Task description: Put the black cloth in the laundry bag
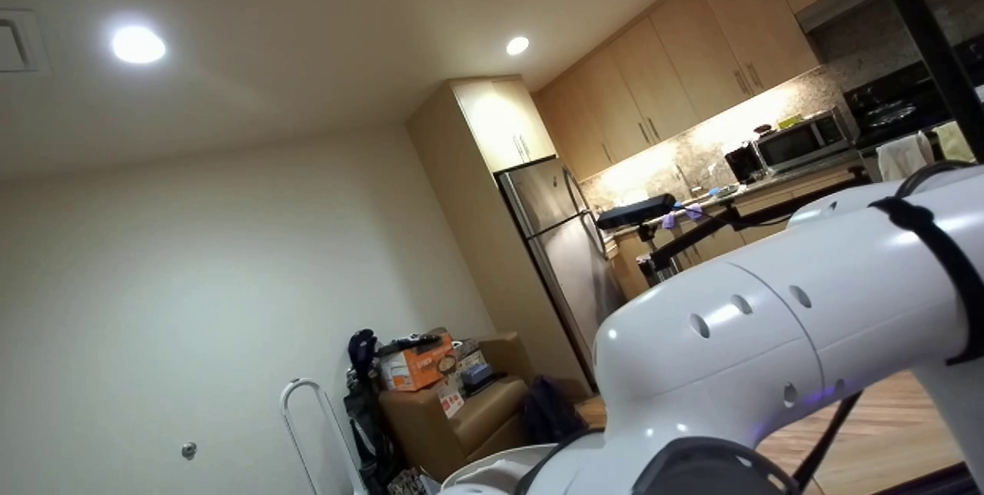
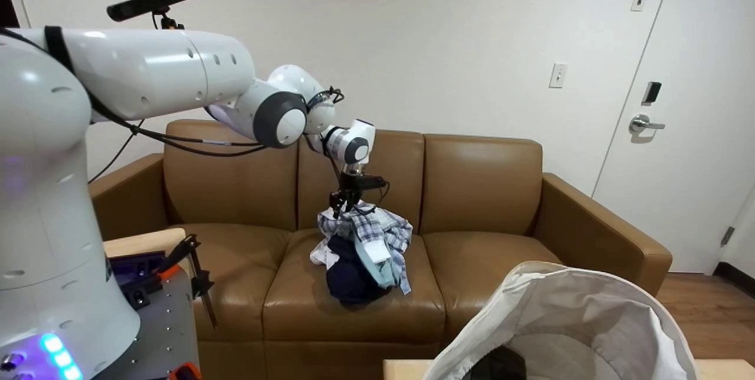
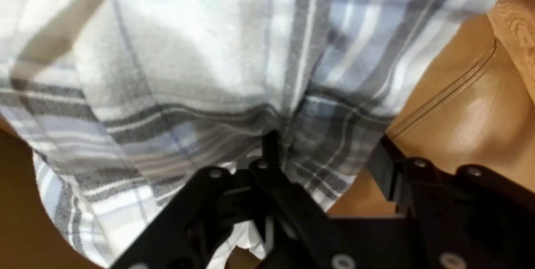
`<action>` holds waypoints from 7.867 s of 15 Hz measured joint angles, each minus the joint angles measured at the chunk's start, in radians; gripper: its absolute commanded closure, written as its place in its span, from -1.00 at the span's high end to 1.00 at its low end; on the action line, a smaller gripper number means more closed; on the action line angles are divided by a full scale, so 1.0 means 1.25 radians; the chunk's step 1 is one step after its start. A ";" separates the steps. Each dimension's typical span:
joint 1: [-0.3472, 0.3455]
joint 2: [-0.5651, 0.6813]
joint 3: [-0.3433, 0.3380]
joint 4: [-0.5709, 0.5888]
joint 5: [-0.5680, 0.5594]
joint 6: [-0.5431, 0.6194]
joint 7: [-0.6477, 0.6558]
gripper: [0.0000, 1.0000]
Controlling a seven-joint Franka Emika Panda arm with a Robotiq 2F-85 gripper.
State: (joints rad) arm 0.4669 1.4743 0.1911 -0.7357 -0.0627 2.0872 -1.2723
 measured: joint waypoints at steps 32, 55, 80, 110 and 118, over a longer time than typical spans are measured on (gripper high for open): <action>0.002 -0.193 -0.237 0.027 -0.113 -0.004 0.064 -0.04; -0.018 -0.069 -0.016 0.084 -0.099 -0.014 -0.389 1.00; 0.144 0.005 -0.189 0.045 -0.249 0.000 0.003 -0.83; 0.083 -0.073 -0.366 0.158 -0.266 -0.184 0.145 -0.82; 0.023 -0.117 -0.524 0.252 -0.388 -0.192 0.171 -0.81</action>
State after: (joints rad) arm 0.4954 1.3283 -0.4634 -0.4203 -0.5474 1.8475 -1.0585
